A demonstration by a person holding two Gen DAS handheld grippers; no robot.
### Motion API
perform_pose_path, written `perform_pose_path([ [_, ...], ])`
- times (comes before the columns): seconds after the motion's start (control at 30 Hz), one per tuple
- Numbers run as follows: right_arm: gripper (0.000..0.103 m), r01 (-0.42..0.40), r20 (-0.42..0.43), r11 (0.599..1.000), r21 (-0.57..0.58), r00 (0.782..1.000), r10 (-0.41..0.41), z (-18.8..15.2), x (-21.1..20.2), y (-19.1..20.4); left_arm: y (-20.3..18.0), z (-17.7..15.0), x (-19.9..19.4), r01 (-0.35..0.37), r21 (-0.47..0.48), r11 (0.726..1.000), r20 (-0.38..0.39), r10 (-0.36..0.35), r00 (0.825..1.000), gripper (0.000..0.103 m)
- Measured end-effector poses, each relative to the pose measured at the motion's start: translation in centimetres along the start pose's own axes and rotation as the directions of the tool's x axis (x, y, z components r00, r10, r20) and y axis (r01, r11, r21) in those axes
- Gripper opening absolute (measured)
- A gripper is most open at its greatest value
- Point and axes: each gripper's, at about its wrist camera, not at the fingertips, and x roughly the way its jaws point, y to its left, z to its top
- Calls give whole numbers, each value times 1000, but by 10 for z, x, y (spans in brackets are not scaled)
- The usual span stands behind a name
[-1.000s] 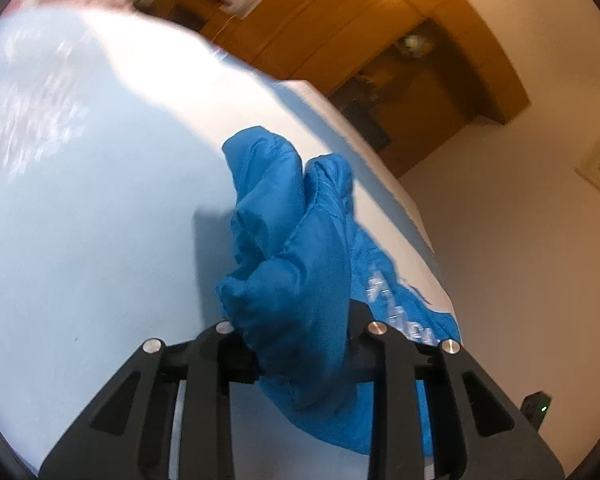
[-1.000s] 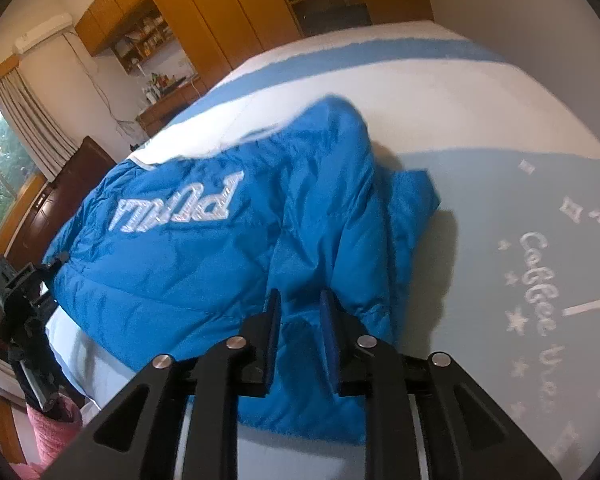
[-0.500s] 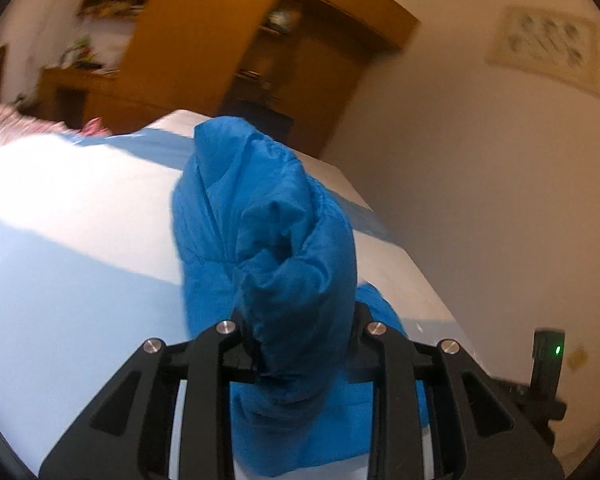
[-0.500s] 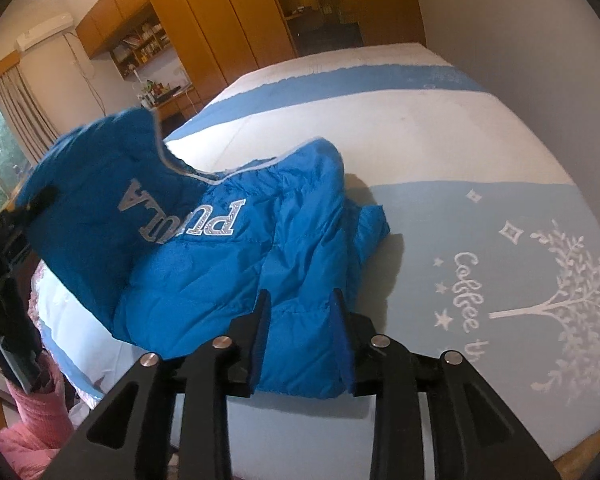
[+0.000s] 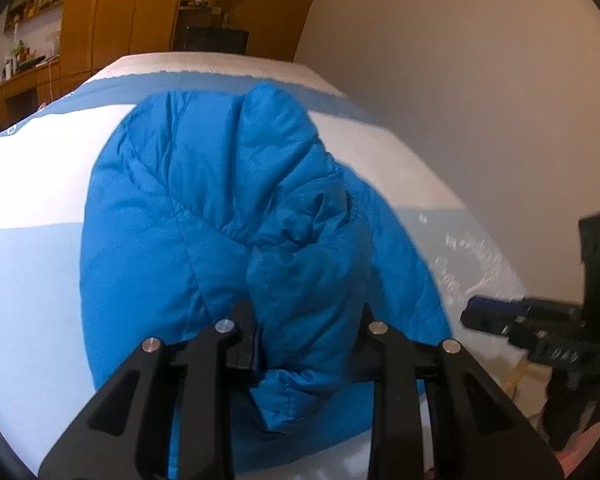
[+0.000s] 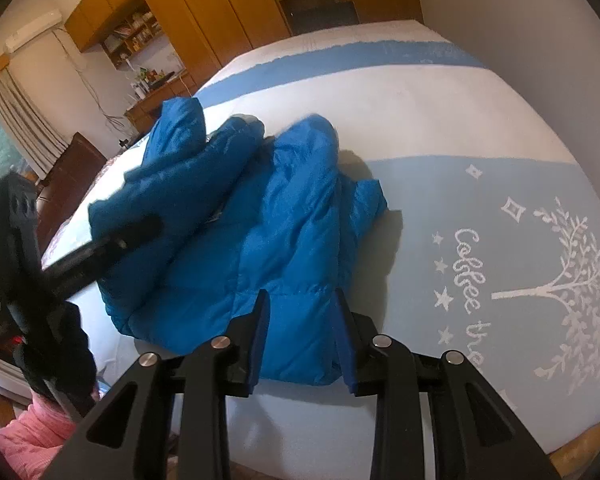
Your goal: Fold large clothes
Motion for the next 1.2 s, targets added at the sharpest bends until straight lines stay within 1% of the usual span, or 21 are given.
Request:
perform_pose_path([
  [0.1,31,11,-10,1000,-1,1000,-11,0,4,0,9,2,9,-20,0,1000,-14,20,1000,27],
  [0.17,31,18,-22,1000,-3,1000,-18,0,7,2,1,-6,4,-26,-4,1000,-15,26,1000,27],
  [0.23,32,25,-29,1000,-10,999,-25,2,8,5,4,-4,-2,-37,-15,999,-14,37,999,29],
  [0.27,36,32,-34,999,-14,999,-32,3,8,7,-1,-13,-13,-51,-14,999,-15,51,999,30],
  [0.37,49,41,-38,999,-34,998,-42,10,2,16,-10,-16,-38,-108,-4,994,-11,108,994,35],
  [0.43,53,44,-38,997,-66,998,-46,17,-4,28,-11,-17,-56,-127,-17,992,-17,127,992,38],
  [0.47,60,43,-42,996,-79,998,-46,18,-6,33,-9,-17,-62,-121,-35,992,-27,120,992,40],
  [0.5,71,36,-48,995,-90,998,-40,21,-8,38,-4,-17,-71,-102,-66,993,-41,99,994,42],
  [0.53,74,21,-59,994,-106,998,-27,24,-9,46,-4,-14,-75,-94,-77,993,-43,91,995,44],
  [0.6,74,2,-82,992,-127,997,-12,28,-11,57,0,-13,-89,-104,-80,991,-37,102,994,54],
  [0.63,75,-11,-92,991,-134,996,-2,30,-11,62,3,-12,-94,-136,-89,987,-40,133,990,61],
  [0.67,77,-35,-107,989,-141,994,20,31,-12,69,8,-12,-97,-137,-111,984,-46,133,990,61],
  [0.7,79,-60,-118,987,-149,992,42,32,-13,75,12,-13,-101,-110,-133,985,-54,103,993,61],
  [0.73,80,-78,-128,985,-154,990,59,34,-14,80,15,-16,-106,-56,-153,987,-65,46,997,61],
  [0.77,81,-89,-135,984,-155,989,68,35,-14,83,11,-13,-107,-40,-152,988,-71,29,997,61],
  [0.8,81,-106,-142,982,-156,986,84,37,-15,87,9,-13,-111,-46,-133,990,-64,38,997,62],
  [0.83,82,-121,-148,980,-155,984,98,39,-15,91,8,-12,-114,-82,-114,990,-44,77,996,64],
  [0.9,84,-145,-159,979,-143,980,122,41,-14,95,9,-13,-112,-167,-115,979,-32,165,986,65],
  [0.97,85,-175,-180,977,-124,972,151,45,-10,98,22,-12,-104,-195,-151,969,-51,189,981,65],
  [1.1,88,-187,-201,976,-116,966,161,52,2,108,50,-9,-84,-312,-193,930,-60,306,950,65],
  [1.2,88,-204,-238,974,-103,955,175,58,16,114,66,-8,-64,-331,-217,918,-95,318,943,65],
])
